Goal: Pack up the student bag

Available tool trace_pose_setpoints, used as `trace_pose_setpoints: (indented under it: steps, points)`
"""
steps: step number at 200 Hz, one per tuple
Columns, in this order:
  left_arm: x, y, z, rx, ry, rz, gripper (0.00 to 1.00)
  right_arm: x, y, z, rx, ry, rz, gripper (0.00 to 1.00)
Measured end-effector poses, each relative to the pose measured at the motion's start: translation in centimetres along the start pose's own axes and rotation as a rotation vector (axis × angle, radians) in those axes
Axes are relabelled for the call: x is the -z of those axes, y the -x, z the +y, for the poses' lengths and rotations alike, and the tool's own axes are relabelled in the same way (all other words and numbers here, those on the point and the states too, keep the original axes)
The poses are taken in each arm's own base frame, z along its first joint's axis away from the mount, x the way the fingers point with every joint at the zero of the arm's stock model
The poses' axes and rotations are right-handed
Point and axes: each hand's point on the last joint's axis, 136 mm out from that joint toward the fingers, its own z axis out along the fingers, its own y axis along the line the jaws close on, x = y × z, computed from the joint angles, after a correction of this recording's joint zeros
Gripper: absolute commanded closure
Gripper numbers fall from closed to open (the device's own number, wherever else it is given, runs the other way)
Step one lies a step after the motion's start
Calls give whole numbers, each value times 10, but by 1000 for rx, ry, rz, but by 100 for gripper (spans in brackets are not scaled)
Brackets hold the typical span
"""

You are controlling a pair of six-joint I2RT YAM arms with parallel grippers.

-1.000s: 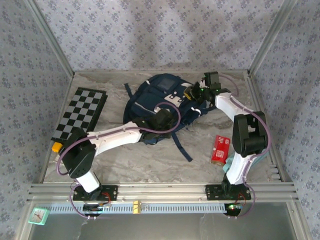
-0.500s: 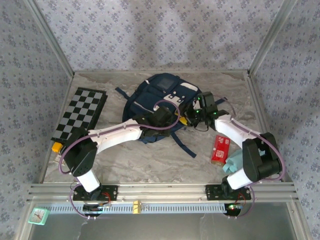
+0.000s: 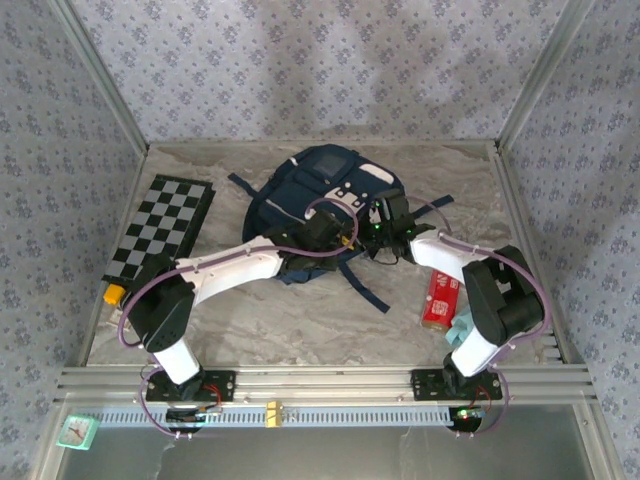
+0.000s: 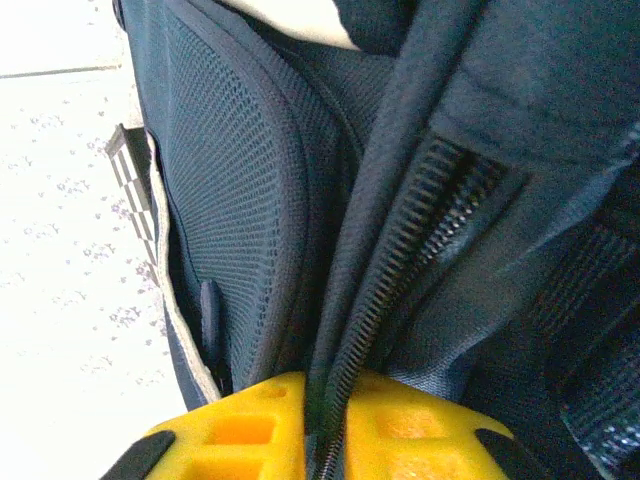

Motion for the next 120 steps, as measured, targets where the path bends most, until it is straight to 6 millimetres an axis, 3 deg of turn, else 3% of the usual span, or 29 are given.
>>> trace_pose_setpoints:
  steps: [38,73,120]
  points:
    - [2,-4,9,-9,27,2,100,7,3,-5,17,-2,41,100]
    - [22,-18,41,12,54,-25,100,30,25,-5,43,4,71,100]
    - [26,-9,37,37,8,-76,100,47,57,6,47,28,106,100]
